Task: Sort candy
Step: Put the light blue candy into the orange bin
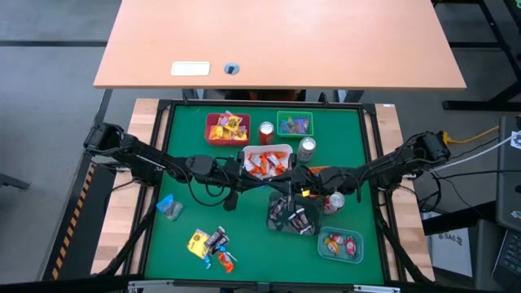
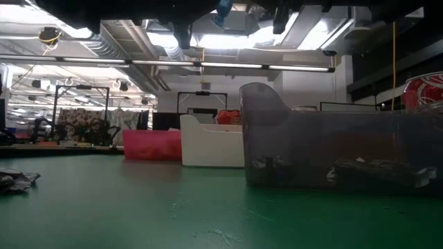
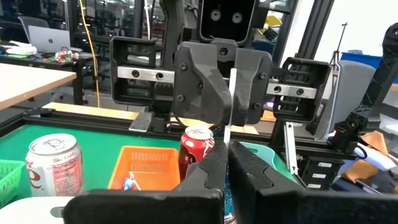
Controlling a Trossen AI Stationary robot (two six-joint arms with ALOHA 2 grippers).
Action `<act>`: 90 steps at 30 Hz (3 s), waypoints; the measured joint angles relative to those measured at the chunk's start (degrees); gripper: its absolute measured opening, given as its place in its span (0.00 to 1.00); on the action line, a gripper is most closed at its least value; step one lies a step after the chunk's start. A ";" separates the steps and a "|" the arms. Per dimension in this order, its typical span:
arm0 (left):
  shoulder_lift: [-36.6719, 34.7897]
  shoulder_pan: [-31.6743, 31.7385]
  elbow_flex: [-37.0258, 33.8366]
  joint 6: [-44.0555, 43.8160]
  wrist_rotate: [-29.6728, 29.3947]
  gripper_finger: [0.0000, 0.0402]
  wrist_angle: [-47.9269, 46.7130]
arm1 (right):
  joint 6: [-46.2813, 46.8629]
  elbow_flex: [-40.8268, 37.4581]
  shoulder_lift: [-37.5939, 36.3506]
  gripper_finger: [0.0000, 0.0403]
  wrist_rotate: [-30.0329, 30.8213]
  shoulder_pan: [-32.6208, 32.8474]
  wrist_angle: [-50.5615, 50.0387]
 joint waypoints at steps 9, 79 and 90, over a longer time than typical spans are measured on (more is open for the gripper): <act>0.00 0.02 0.00 -0.56 -0.02 0.00 0.07 | -0.02 0.00 -0.02 0.01 0.01 0.00 -0.05; -0.02 -16.12 10.11 -23.12 3.82 0.35 -57.10 | 15.23 -0.04 -25.27 0.43 -6.56 -4.50 -87.62; 0.38 -28.83 17.33 -27.20 3.61 0.35 -69.11 | 15.21 -0.02 -25.27 0.44 -6.52 -4.50 -87.62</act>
